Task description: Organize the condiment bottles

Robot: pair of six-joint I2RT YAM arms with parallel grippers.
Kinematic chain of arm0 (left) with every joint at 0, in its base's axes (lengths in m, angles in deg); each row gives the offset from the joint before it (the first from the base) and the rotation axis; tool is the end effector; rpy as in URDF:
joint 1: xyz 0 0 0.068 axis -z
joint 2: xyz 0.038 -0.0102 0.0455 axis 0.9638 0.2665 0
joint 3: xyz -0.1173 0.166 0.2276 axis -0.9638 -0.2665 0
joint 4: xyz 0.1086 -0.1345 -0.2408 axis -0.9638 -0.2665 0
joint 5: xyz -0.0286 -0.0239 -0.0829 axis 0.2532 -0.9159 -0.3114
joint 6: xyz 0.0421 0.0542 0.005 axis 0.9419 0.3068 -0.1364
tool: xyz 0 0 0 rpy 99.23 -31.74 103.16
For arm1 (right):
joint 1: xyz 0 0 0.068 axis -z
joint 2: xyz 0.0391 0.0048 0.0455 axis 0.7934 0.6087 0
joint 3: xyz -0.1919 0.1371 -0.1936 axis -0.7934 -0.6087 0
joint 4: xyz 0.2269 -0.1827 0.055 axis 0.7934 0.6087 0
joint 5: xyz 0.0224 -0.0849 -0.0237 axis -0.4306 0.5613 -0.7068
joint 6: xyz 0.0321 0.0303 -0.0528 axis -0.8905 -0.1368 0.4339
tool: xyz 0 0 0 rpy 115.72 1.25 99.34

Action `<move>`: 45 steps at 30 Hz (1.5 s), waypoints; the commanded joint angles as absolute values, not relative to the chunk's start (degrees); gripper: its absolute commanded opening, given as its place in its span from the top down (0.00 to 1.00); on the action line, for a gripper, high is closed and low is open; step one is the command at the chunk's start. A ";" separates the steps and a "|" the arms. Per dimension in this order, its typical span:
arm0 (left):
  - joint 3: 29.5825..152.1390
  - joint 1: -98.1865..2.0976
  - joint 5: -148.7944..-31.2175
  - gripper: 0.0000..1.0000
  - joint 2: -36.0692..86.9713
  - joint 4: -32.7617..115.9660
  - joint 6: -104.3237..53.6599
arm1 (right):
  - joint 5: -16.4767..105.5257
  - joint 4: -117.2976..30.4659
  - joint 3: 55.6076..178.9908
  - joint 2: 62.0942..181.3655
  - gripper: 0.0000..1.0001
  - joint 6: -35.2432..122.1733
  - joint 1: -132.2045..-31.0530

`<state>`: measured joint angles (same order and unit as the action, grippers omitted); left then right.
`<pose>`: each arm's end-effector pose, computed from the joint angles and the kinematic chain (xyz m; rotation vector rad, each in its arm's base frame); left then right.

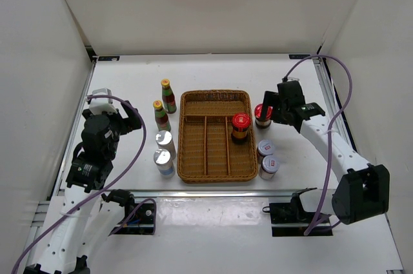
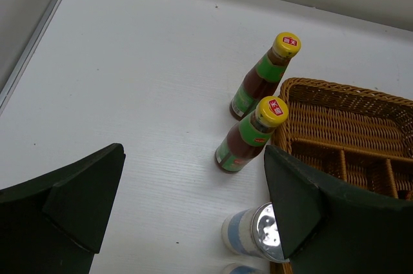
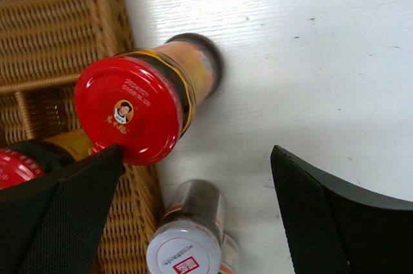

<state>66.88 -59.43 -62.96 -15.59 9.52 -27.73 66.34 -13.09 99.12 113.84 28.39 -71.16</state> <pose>0.1550 -0.0234 0.3717 -0.2085 1.8259 -0.0521 0.2978 0.0862 0.2863 0.1825 2.3469 0.0496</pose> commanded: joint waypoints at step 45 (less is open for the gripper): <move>66.50 -59.34 -62.85 0.01 -16.12 9.88 -26.67 | 74.91 -12.90 118.92 133.82 0.55 33.76 -73.94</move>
